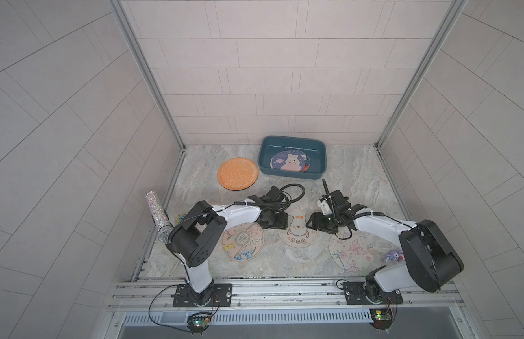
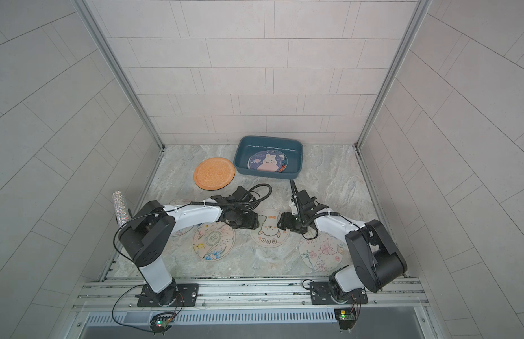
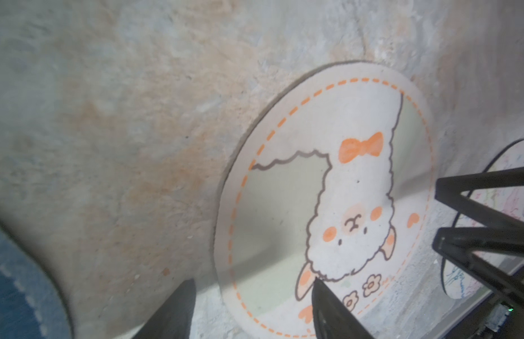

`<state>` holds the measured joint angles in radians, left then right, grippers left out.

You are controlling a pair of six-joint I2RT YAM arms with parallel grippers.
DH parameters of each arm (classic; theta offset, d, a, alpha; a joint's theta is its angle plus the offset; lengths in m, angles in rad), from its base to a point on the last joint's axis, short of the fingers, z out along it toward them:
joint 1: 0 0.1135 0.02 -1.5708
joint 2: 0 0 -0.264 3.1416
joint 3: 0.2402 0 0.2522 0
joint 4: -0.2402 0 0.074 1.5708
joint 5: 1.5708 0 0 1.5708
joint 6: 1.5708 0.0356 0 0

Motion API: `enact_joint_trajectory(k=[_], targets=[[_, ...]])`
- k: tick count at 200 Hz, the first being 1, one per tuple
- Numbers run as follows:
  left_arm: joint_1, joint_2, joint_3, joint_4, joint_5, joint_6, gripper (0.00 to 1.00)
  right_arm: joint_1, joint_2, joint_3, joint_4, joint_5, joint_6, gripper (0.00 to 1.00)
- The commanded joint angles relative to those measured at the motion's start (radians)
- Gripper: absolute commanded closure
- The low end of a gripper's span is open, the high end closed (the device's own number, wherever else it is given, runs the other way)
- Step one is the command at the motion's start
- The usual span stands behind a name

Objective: Put the coasters into the storage box
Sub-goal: Pick up the coaster from the center of the board.

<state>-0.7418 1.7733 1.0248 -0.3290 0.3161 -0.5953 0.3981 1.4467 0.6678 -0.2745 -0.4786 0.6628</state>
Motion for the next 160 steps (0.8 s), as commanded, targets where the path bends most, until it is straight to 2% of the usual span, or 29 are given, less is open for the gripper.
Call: enact_joint_trajectory(k=[1, 95, 116, 160], targets=[[-0.004, 0.045, -0.001, 0.008, 0.028, -0.018, 0.33, 0.014, 0.038, -0.04, -0.048, -0.001, 0.009, 0.35], [-0.004, 0.063, -0.017, 0.027, 0.04, -0.034, 0.38, 0.014, 0.069, -0.041, -0.031, -0.008, 0.005, 0.47], [-0.004, 0.063, -0.015, 0.026, 0.038, -0.034, 0.38, 0.015, 0.066, -0.041, -0.028, -0.009, 0.007, 0.58], [-0.003, 0.052, -0.017, 0.028, 0.034, -0.039, 0.38, 0.015, 0.05, -0.029, -0.025, -0.013, 0.009, 0.88]])
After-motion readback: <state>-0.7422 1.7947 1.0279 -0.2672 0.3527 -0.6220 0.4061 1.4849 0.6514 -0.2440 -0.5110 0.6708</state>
